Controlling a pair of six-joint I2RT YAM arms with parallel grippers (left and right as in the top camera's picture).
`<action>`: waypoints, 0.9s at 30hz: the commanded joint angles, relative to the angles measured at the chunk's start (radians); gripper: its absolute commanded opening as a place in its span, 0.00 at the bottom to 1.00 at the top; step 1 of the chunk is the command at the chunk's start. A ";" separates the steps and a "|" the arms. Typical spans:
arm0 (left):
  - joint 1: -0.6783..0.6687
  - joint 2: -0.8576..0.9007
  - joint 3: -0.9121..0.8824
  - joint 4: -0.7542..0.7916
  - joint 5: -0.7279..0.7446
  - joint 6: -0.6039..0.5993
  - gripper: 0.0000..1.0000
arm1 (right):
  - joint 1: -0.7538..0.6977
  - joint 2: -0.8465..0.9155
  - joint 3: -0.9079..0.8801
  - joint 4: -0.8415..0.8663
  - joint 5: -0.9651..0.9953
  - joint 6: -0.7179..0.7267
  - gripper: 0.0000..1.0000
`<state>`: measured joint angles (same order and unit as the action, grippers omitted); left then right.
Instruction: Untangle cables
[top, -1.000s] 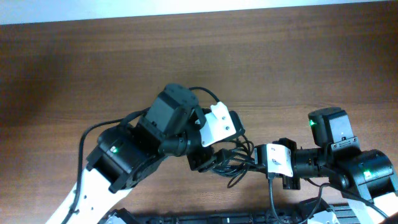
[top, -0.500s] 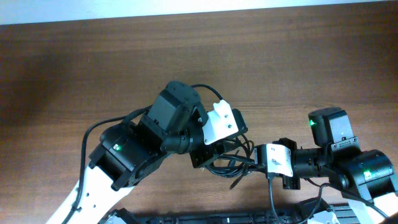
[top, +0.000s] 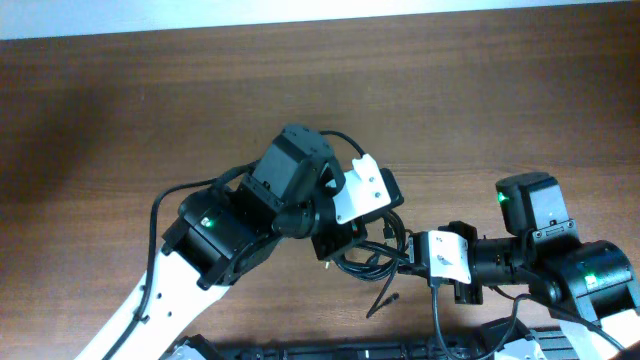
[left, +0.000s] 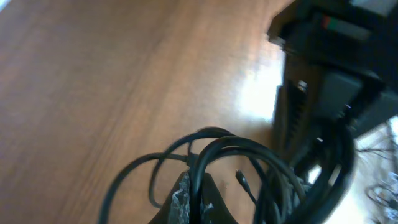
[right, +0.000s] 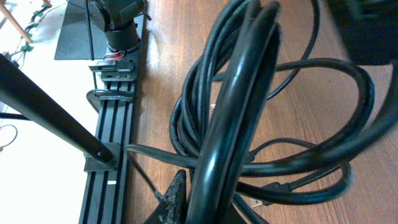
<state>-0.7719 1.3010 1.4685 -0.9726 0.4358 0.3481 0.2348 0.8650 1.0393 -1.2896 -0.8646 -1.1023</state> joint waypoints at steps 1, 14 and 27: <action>0.003 0.003 0.013 0.087 -0.267 -0.176 0.00 | 0.009 -0.005 0.003 0.003 -0.050 -0.008 0.04; 0.003 0.003 0.013 0.230 -1.034 -1.192 0.00 | 0.009 -0.005 0.003 0.007 -0.040 0.011 0.04; 0.003 -0.040 0.013 0.187 -1.270 -2.168 0.00 | 0.009 -0.005 0.003 0.020 -0.040 0.072 0.04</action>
<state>-0.8135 1.3052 1.4628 -0.8188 -0.5476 -1.6039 0.2348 0.8696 1.0565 -1.2110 -0.9104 -1.0771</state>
